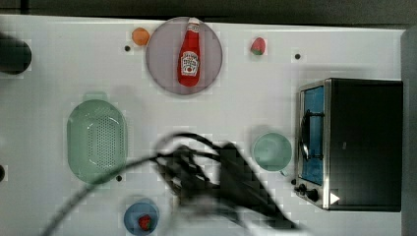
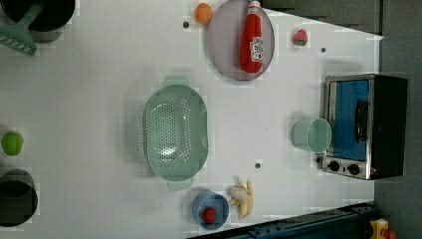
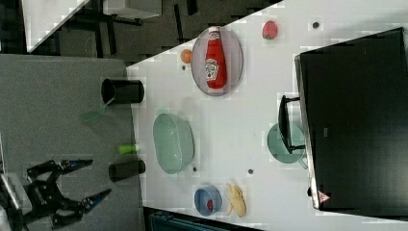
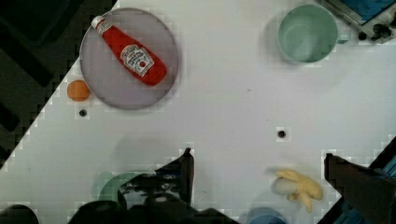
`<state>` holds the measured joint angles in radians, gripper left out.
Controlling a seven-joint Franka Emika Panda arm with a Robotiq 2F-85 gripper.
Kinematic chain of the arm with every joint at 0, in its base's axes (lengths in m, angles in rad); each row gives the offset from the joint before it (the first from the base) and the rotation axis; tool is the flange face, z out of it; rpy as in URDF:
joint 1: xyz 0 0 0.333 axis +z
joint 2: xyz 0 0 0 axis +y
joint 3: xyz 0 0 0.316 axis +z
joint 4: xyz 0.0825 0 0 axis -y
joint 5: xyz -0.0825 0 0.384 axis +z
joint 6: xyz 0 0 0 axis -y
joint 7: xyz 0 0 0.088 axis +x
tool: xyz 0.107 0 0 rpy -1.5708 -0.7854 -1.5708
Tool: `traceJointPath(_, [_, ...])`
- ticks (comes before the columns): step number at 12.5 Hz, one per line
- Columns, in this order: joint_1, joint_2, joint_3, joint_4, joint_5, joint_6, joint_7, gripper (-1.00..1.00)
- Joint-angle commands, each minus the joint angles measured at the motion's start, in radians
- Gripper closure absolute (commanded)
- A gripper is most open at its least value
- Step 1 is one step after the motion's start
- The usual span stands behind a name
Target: Drag strainer left to right.
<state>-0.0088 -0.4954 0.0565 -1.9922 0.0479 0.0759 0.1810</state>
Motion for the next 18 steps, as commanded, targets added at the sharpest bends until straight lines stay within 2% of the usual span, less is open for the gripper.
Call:
traceJointPath(1, [0.058, 0.145, 0.183, -0.05, 0.032, 0.024, 0.245, -1.0])
traceJointPath(5, [0.061, 0.308, 0.395, -0.062, 0.031, 0.215, 0.627, -1.0])
traceJointPath(9, [0.062, 0.522, 0.527, -0.075, -0.001, 0.436, 0.986, -1.0])
traceJointPath(13, [0.072, 0.732, 0.544, -0.083, -0.144, 0.587, 1.167, -1.0])
traceJointPath(18, [0.093, 0.933, 0.509, -0.083, -0.245, 0.792, 1.257, -1.0])
